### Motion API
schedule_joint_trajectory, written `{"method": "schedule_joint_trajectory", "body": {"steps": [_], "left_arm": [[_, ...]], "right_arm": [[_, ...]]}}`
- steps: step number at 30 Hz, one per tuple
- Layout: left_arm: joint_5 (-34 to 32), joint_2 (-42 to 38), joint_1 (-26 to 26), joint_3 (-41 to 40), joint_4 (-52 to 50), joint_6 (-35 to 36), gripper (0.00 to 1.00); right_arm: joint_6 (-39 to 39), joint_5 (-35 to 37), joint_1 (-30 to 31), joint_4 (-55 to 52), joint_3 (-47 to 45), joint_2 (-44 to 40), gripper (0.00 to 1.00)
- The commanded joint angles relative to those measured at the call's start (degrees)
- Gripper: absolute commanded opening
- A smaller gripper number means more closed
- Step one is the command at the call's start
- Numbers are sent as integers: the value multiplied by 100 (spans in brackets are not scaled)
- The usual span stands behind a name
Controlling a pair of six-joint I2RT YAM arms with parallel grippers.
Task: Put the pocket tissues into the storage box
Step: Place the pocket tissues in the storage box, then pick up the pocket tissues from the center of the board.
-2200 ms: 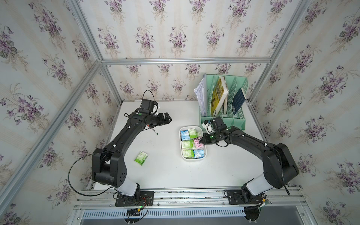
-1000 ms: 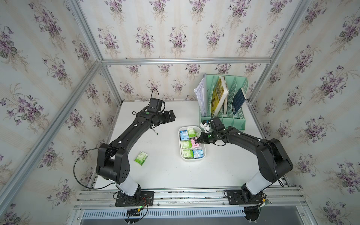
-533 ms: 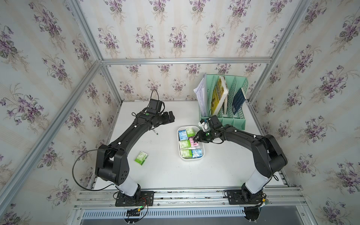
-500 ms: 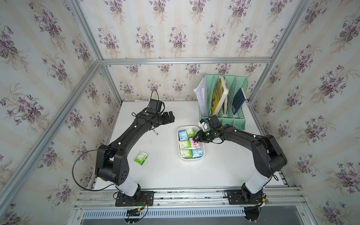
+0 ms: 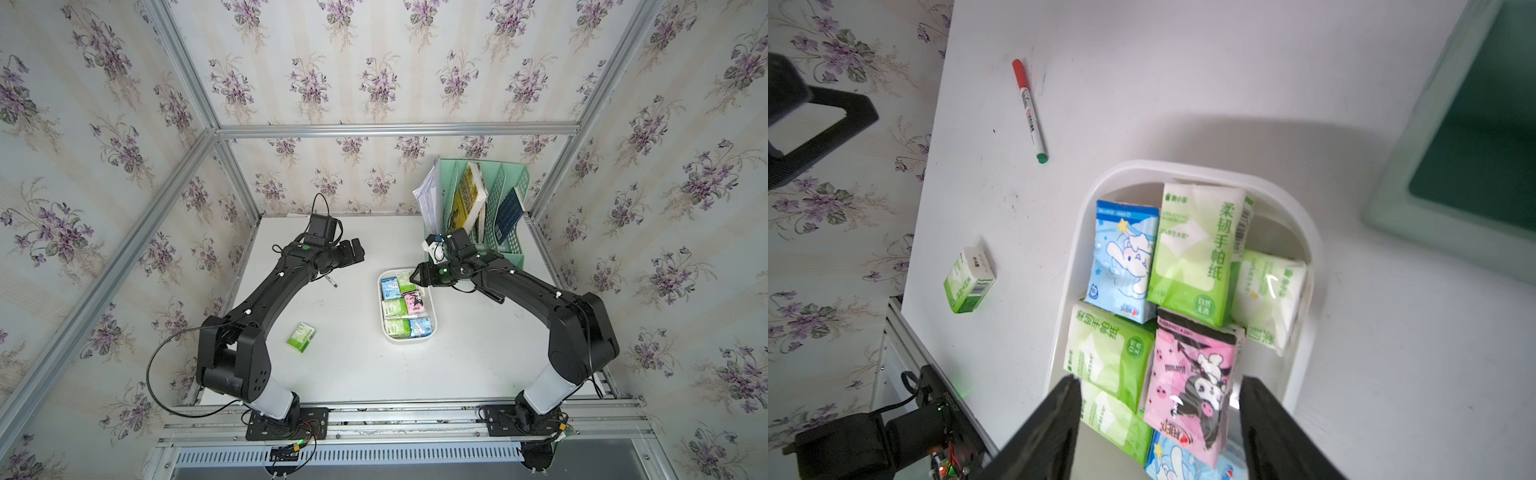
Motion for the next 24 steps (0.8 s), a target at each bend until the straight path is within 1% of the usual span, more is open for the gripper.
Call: {"method": "schedule_joint_trajectory", "body": {"steps": [1, 5, 8, 13, 16, 20, 24], "left_arm": [[39, -287, 332, -299, 117, -38, 99], [363, -856, 1135, -891, 101, -209, 99], [399, -1308, 1643, -1175, -151, -117, 99], [625, -1877, 2441, -1544, -446, 5, 99], [832, -2102, 2876, -1742, -503, 10, 99], [1110, -2238, 3240, -1860, -641, 92, 99], [1243, -2313, 3321, -1898, -755, 168, 99]], "right_arm": [[-679, -17, 420, 37, 193, -56, 69], [-948, -423, 926, 449, 500, 232, 73], [-1062, -765, 1265, 632, 954, 794, 73], [-1396, -1092, 1829, 510, 2067, 1945, 73], [-1458, -1248, 2056, 57, 3072, 2708, 74], [-1524, -1407, 2319, -416, 4203, 3585, 74], [-1642, -1596, 2545, -823, 5074, 4326, 74]]}}
